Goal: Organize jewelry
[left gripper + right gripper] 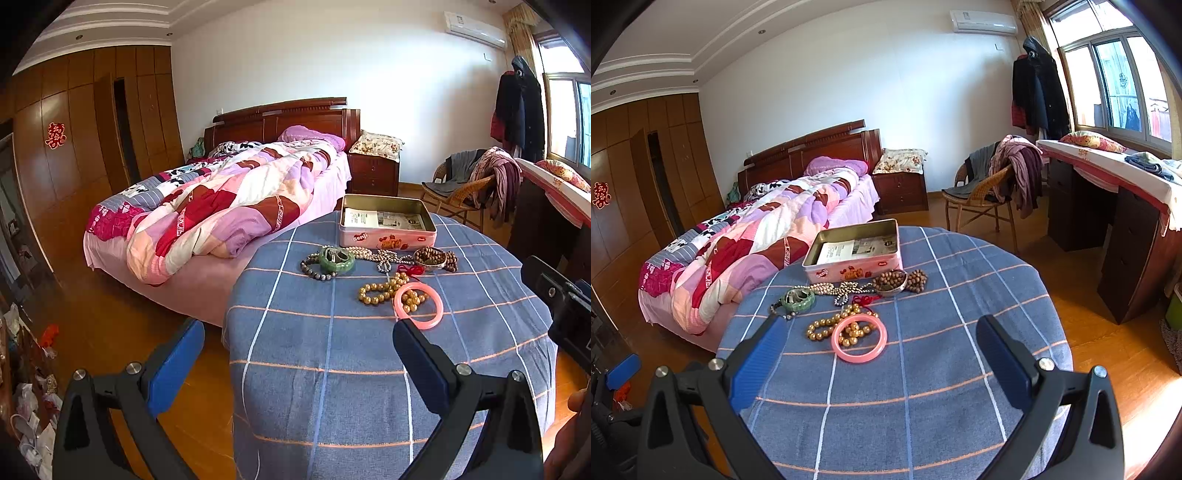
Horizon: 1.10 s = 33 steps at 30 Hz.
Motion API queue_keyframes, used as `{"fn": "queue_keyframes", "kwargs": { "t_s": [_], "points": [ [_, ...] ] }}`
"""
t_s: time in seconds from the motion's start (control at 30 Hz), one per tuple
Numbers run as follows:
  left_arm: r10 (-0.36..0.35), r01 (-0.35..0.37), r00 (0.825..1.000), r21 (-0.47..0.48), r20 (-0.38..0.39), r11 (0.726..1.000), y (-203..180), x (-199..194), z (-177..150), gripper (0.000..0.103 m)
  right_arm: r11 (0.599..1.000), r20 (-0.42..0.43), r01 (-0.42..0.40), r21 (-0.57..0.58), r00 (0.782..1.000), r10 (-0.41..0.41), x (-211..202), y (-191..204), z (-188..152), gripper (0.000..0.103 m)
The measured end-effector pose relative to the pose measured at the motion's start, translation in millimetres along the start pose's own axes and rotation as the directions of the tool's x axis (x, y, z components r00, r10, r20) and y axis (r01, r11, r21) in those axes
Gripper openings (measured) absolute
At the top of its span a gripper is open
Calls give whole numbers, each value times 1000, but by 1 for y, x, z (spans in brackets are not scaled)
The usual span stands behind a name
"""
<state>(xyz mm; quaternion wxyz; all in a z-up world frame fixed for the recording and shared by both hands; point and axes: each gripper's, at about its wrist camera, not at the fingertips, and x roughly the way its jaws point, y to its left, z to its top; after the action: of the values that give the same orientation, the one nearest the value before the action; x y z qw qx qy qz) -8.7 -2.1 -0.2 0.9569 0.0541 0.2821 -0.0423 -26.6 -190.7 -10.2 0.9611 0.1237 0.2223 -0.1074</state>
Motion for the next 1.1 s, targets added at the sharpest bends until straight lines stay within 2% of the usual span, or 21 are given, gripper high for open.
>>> {"fn": "queue_keyframes", "kwargs": {
  "t_s": [0.37, 0.7, 0.97, 1.1],
  "points": [
    [-4, 4, 1000, -2, -11, 1000, -1, 1, 0, 102, 1000, -6, 4, 4, 1000, -4, 1, -2, -1, 103],
    [-26, 26, 998, -8, -57, 1000, -1, 21, -4, 102, 999, -57, 32, 11, 998, -31, 16, -10, -12, 103],
    [-137, 129, 981, -67, -137, 989, 6, 68, -7, 102, 1000, -169, -13, -20, 986, 10, 57, -16, -22, 103],
    [-128, 114, 978, -88, -165, 990, 11, 96, -9, 102, 998, -240, -65, -23, 969, 58, 87, -19, -28, 103]
  ]
}}
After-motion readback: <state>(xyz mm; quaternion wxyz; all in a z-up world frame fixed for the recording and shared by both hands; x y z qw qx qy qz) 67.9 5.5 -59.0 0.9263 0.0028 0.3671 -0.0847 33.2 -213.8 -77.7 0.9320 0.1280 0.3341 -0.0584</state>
